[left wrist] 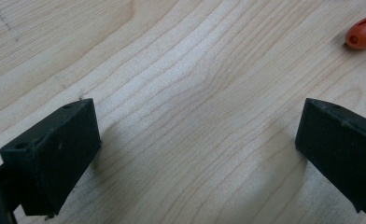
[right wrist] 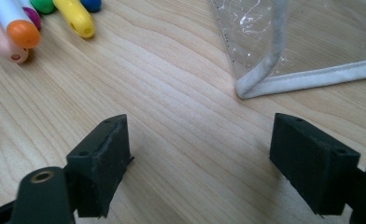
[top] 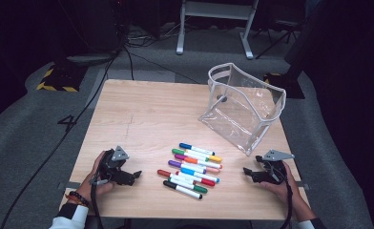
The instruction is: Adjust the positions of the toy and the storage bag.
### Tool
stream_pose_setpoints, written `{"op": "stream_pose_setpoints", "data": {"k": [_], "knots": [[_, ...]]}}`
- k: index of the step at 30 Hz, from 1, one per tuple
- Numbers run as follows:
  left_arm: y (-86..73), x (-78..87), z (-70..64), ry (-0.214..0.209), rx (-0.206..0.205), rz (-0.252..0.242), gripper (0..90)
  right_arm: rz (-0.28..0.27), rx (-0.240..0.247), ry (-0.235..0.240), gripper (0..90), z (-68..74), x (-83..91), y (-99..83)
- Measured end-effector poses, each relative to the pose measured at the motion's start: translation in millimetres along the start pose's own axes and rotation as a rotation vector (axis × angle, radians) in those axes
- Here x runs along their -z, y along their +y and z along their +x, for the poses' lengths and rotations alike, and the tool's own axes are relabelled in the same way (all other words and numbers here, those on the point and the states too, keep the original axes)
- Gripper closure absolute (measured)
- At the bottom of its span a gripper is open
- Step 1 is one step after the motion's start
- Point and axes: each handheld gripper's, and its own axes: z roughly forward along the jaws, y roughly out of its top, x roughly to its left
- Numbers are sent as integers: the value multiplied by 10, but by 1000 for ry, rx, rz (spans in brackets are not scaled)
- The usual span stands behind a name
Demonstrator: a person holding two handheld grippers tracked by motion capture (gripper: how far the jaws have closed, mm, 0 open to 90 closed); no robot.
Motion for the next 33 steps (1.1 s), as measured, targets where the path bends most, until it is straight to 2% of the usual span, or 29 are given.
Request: {"op": "stream_pose_setpoints", "data": {"k": [7, 10, 11, 12, 13, 15, 16, 18, 20, 22, 23, 24, 25, 27, 28, 29, 30, 33], "knots": [[-2, 5, 5, -1, -2, 2, 4, 24, 13, 6, 194, -34, 8, 19], [-3, 6, 8, -2, -4, 3, 3, 32, 3, -2, 194, -45, 9, 27], [-2, 2, 11, -8, -3, 1, 1, 45, -10, -26, 223, -63, 10, 59], [0, 1, 13, -6, -5, 1, 1, 45, -10, -26, 223, -63, 10, 59], [2, -1, 13, -5, -6, 1, 0, 4, -26, -38, 244, -75, 50, 102], [1, 0, 12, -5, -4, 2, 1, -11, -31, -38, 243, -75, 70, 129], [2, -1, 13, -5, -5, 1, 1, -43, -25, -68, 254, -67, 108, 241], [3, -1, 14, -6, -5, 1, 1, -55, -28, -63, 257, -62, 118, 280], [5, -4, 16, -5, -8, 0, 1, -84, -8, -81, 273, -37, 125, 401], [5, -3, 16, -5, -8, 0, 1, -132, -2, -101, 338, -18, 115, 558], [5, -3, 16, -5, -8, 0, 1, -132, -2, -101, 338, -18, 115, 558], [5, -3, 16, -5, -8, 0, 1, -139, 5, -108, 375, -12, 106, 597], [4, -3, 14, -4, -7, 0, 1, -155, 11, -117, 457, 0, 92, 655], [4, -2, 12, -5, -5, 1, 1, -147, 14, -137, 507, 5, 72, 697], [4, -2, 12, -5, -5, 1, 1, -152, 16, -148, 559, 6, 61, 713], [4, -2, 12, -5, -5, 1, 2, -152, 16, -148, 559, 6, 61, 713], [3, -1, 9, -2, -4, 0, 2, -155, 21, -158, 633, 4, 53, 727], [0, 0, 2, 0, -1, -2, 5, -145, 48, -179, 719, 21, 48, 757]]}}
